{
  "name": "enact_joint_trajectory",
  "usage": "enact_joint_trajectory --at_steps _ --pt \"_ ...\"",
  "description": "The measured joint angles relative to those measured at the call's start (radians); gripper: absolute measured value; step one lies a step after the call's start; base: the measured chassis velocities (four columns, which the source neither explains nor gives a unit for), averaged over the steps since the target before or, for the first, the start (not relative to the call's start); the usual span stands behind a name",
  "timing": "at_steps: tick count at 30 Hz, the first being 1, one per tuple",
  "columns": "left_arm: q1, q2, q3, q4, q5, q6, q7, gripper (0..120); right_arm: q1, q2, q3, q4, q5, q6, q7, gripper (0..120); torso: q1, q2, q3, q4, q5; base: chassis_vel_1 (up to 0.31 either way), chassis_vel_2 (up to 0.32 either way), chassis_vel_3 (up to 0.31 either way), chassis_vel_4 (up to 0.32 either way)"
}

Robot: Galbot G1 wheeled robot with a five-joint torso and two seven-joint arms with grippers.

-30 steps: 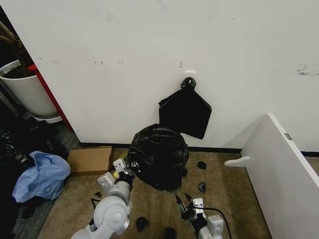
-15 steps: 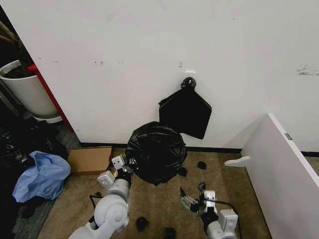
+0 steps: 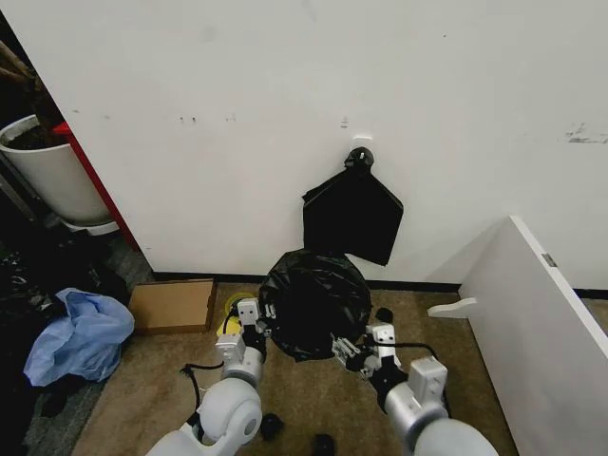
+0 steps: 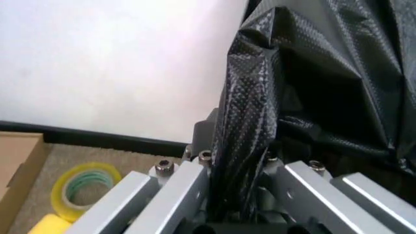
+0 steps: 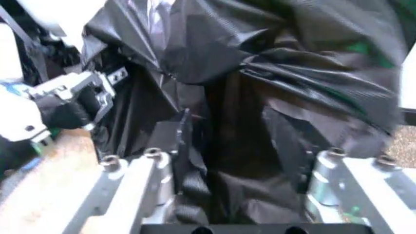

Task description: Place the garbage bag over the trash bin.

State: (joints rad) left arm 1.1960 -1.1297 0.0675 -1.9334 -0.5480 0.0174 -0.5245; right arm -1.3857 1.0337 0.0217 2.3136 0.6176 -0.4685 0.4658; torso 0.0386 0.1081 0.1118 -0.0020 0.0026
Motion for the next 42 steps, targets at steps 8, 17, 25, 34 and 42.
enact_joint_trajectory --at_steps 8,17,25,34,42 --pt "-0.016 -0.011 0.04 0.008 0.027 0.01 -0.002 0 0.142 0.035 -0.095 -0.103 0.02 -0.073 0.076 11 0.0 0.0 0.0 0.0001 0.0 0.0 0.0 0.0 0.0" --pt "0.016 0.012 0.041 -0.005 0.041 0.015 -0.002 0 0.274 0.095 -0.187 -0.189 0.091 -0.13 0.248 0 0.0 0.0 0.0 0.0001 -0.0002 0.0 0.0 0.0 0.0" --pt "0.044 0.025 0.03 -0.03 0.058 0.012 0.007 0 0.374 0.168 -0.269 -0.32 0.085 -0.15 0.353 0 0.0 0.0 0.0 0.0001 -0.0002 0.0 0.0 0.0 0.0" --pt "0.068 0.015 0.029 -0.046 0.063 0.0 0.019 0 0.409 0.219 -0.283 -0.45 -0.006 -0.145 0.338 0 0.0 0.0 0.0 0.0 0.0 0.0 0.0 0.0 0.0" --pt "0.097 0.03 0.02 -0.072 0.073 -0.006 0.031 0 0.432 0.237 -0.287 -0.524 -0.022 -0.148 0.337 0 0.0 0.0 0.0 0.0001 0.0 0.0 0.0 0.0 0.0"
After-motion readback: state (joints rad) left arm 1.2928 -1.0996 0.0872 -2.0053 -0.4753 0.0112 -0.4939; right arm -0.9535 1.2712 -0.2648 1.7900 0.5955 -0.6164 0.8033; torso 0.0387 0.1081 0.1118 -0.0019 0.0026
